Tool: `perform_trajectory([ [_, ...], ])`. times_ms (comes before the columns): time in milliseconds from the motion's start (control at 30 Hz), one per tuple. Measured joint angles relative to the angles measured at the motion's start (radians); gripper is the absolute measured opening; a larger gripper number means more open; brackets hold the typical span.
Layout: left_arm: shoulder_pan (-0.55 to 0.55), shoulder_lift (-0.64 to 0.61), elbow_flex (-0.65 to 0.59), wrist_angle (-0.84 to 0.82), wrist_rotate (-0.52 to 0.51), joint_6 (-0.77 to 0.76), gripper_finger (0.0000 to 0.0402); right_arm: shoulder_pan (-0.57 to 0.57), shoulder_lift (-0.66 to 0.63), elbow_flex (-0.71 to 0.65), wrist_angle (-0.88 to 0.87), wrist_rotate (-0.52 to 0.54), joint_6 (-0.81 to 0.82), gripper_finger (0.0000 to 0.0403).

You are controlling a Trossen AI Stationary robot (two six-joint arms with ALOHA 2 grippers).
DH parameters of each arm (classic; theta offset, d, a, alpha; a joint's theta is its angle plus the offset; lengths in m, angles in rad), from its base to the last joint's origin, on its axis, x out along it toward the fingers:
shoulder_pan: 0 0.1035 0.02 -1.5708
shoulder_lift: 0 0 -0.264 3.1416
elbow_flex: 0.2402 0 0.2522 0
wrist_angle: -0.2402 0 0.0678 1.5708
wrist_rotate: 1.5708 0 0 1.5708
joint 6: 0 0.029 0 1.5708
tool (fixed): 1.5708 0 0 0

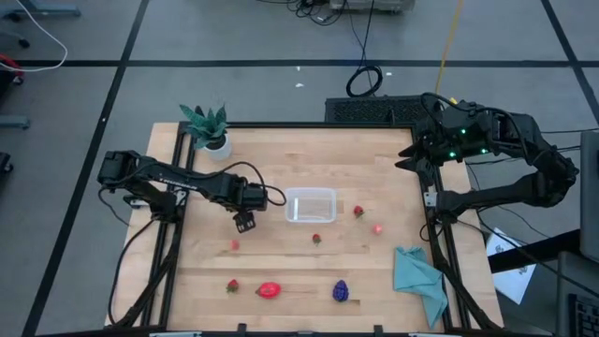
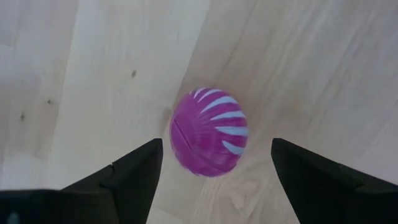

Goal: Pick and placing Produce into tupperware
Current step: Put the purple onion into the transparent bin

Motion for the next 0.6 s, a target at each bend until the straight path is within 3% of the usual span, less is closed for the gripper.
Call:
perform_trajectory([
  [600, 0.073, 0.0, 0.0, 0.017, 0.038, 0.013, 0.0308, 0.0, 0.0, 0.0, 0.0, 0.0, 0.0, 0.018],
])
